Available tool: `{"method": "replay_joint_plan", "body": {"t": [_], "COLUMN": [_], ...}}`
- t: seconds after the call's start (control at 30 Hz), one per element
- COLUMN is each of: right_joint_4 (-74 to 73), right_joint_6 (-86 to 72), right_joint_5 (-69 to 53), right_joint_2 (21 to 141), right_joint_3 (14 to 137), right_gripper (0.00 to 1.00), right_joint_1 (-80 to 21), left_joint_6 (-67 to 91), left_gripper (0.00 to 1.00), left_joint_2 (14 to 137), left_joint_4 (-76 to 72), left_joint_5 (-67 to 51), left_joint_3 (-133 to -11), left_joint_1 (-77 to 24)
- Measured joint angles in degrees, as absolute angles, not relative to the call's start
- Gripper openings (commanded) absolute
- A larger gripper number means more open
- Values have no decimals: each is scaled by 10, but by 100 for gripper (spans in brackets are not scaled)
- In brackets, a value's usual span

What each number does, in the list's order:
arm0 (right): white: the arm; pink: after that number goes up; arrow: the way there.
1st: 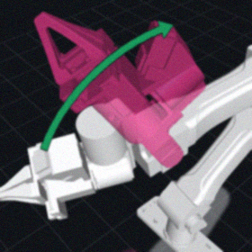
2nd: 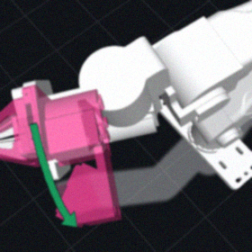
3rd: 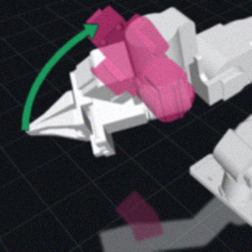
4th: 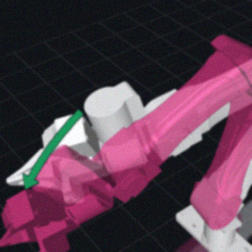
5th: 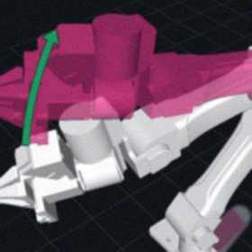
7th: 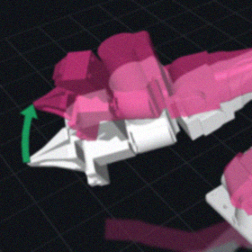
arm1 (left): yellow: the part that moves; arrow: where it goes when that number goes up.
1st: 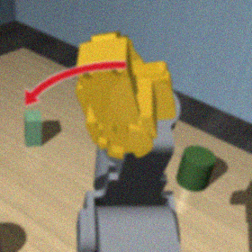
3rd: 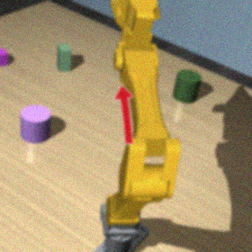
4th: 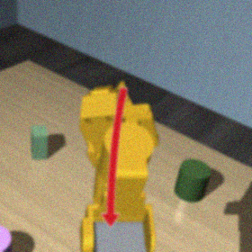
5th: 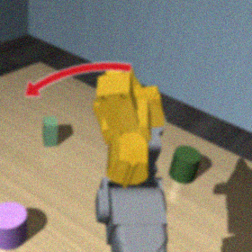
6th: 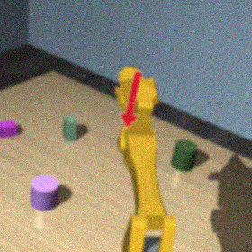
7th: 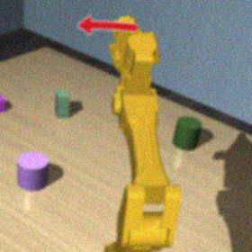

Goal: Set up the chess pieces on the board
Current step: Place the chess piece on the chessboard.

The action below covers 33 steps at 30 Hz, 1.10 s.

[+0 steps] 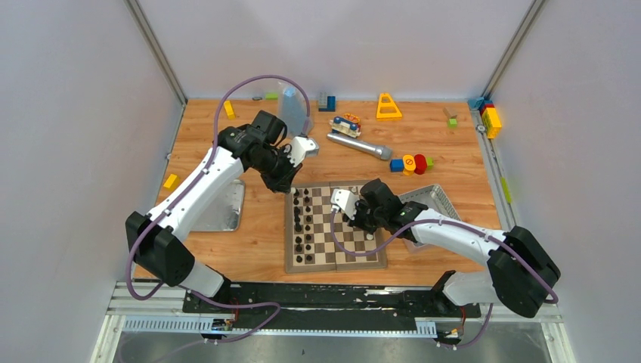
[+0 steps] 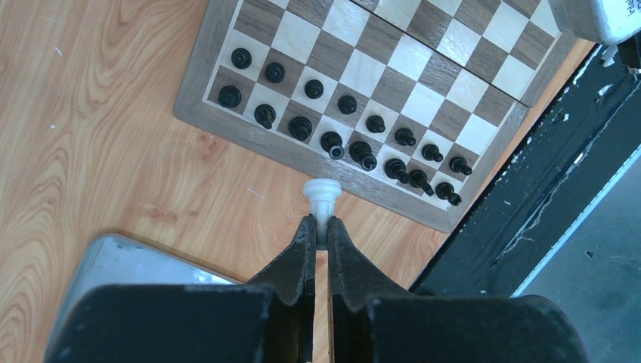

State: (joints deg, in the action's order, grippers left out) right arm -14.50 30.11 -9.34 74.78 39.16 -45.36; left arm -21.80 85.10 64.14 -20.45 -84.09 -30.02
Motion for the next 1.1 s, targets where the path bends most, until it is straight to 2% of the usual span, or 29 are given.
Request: {"method": "replay_joint_plan", "body": {"t": [0.23, 0.53, 0.6, 0.73, 0.83, 1.1], "right_joint_4": [-159, -173, -173, -173, -173, -173], "right_joint_6": [301, 301, 301, 300, 297, 297], "right_joint_5": [-96, -95, -95, -95, -96, -100], "right_joint_2": [739, 724, 723, 722, 722, 733], "right_joint_3": [392, 392, 392, 392, 392, 402], "right_gripper": [3, 1, 3, 15, 21, 22], "right_joint_1": [-455, -456, -456, -456, -456, -456], "left_joint_6": [-218, -218, -218, -218, -218, -218], "left_gripper": [9, 9, 9, 9, 9, 9], "left_joint_2": [855, 856, 856, 856, 856, 856], "left_joint_4": [645, 646, 646, 646, 646, 646], "left_joint_5": [-205, -207, -207, -207, -207, -207], "left_joint_3": [-841, -841, -841, -841, -841, -841], "left_joint_1": [-300, -300, -300, -300, -300, -300]}}
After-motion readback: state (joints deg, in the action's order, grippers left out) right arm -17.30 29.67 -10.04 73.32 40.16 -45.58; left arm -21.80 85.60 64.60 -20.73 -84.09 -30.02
